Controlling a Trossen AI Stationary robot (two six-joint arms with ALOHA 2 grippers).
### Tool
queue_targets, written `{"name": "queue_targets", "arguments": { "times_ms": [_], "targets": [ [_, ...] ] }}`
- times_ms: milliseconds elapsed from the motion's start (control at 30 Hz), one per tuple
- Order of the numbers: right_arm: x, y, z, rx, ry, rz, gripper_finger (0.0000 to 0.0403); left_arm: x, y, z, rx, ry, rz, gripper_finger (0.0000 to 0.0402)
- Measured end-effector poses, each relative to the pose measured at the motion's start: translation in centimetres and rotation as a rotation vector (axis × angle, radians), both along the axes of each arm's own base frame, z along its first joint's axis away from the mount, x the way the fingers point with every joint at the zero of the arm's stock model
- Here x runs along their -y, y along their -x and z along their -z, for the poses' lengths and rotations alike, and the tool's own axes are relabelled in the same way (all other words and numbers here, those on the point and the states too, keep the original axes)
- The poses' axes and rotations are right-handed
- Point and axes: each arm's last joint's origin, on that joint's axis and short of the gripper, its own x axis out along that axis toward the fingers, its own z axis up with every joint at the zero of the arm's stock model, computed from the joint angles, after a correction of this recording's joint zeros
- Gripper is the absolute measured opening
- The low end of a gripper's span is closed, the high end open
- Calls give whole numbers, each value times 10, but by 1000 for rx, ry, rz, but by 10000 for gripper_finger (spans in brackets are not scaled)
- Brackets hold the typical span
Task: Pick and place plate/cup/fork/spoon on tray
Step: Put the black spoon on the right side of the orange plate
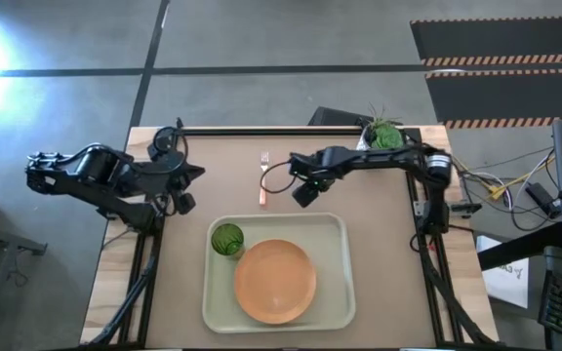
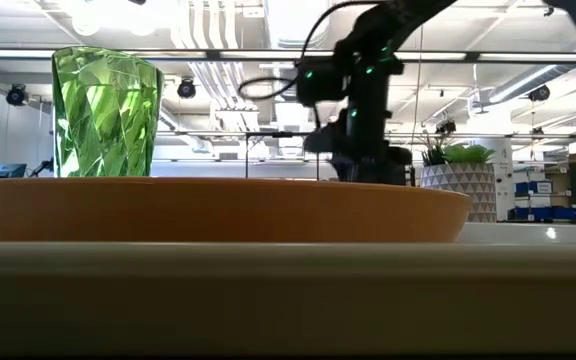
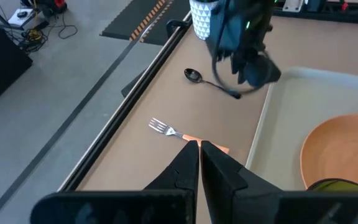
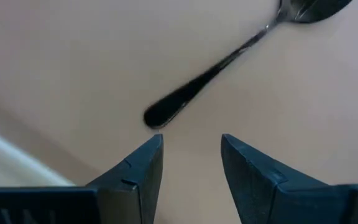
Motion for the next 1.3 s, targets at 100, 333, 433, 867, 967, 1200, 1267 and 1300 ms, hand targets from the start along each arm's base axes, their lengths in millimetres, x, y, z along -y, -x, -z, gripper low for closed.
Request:
{"name": "queue_targets", "arguments": {
  "times_ms": [100, 333, 433, 867, 967, 1200, 1267, 1300],
  "targets": [
    [4, -13, 5, -15, 11, 0, 153, -1, 3, -1, 11, 3, 0, 0],
    [13, -33, 11, -14, 61, 61, 153, -2, 9, -3, 27, 7, 1, 0],
    [15, -33, 11, -17, 77, 128, 153, -3, 13, -3, 19, 5, 1, 0],
    [26, -27, 11, -12, 99, 354, 153, -4, 18, -3, 11, -7, 23, 0],
    [27, -25, 19, -30, 92, 377, 153, -4, 21, -4, 22, 8, 36, 0],
    [32, -21, 35, -24, 51, 408, 153, -6, 29, -6, 39, 11, 50, 0],
    [33, -23, 37, 8, 49, 409, 153, -6, 30, -7, 42, 9, 52, 0],
    [33, -25, 37, 34, 50, 410, 153, -6, 31, -7, 45, 10, 52, 0]
  ]
}}
